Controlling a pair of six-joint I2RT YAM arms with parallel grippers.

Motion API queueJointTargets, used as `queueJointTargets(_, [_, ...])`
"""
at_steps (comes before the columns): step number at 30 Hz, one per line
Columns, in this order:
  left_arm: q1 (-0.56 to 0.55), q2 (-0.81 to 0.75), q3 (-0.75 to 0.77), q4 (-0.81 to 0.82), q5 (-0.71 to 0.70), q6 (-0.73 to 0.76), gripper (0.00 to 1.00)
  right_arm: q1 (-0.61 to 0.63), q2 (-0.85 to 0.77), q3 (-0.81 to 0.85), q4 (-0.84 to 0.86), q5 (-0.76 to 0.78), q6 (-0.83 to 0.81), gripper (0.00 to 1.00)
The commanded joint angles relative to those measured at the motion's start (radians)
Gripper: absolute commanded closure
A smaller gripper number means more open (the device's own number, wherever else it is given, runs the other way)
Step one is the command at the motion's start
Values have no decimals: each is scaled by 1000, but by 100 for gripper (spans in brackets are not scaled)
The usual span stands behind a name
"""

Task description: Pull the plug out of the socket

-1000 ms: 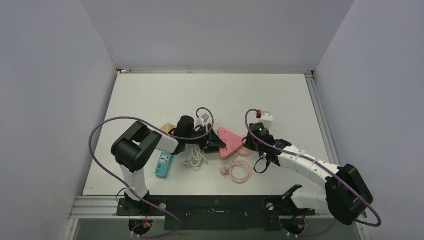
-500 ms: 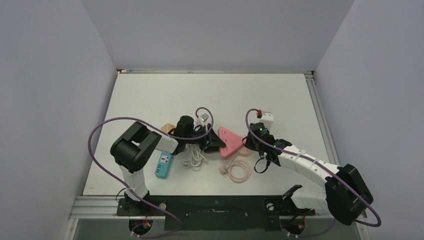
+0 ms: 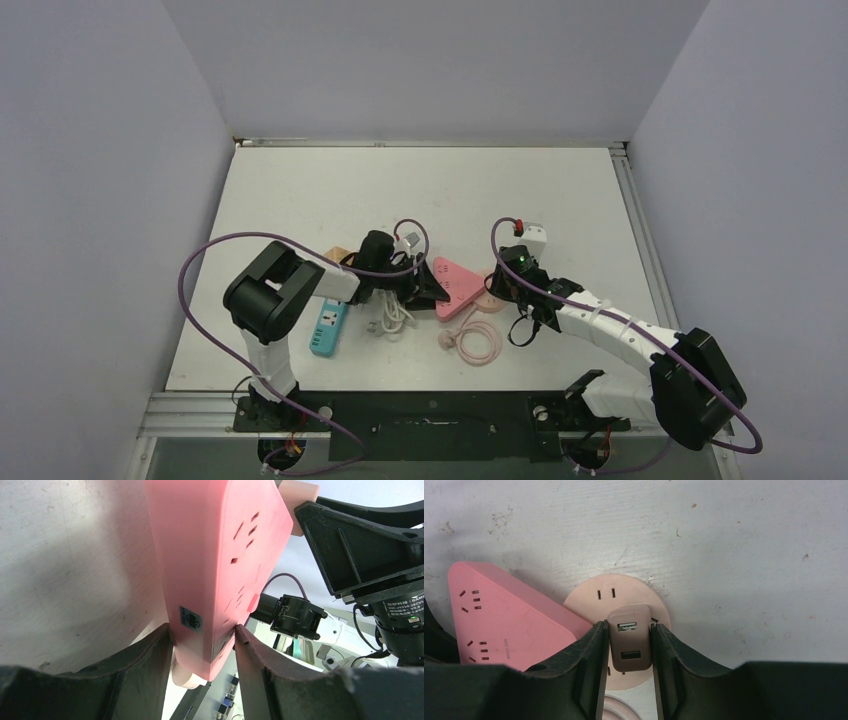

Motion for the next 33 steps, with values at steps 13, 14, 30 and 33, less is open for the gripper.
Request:
queueJointTargets(13, [-1, -2, -2, 298, 100, -120, 56, -1, 26, -11, -20, -20, 12, 76])
queueJointTargets(14, [0, 2, -6, 357, 117, -154, 56, -2, 28, -11, -21, -22, 12, 76])
queueJointTargets(30, [2, -2, 19, 93, 40, -14, 58, -2, 26, -7, -24, -20, 9, 76])
queueJointTargets(33, [0, 2, 38, -14, 8, 43, 58, -2, 26, -8, -21, -22, 11, 76])
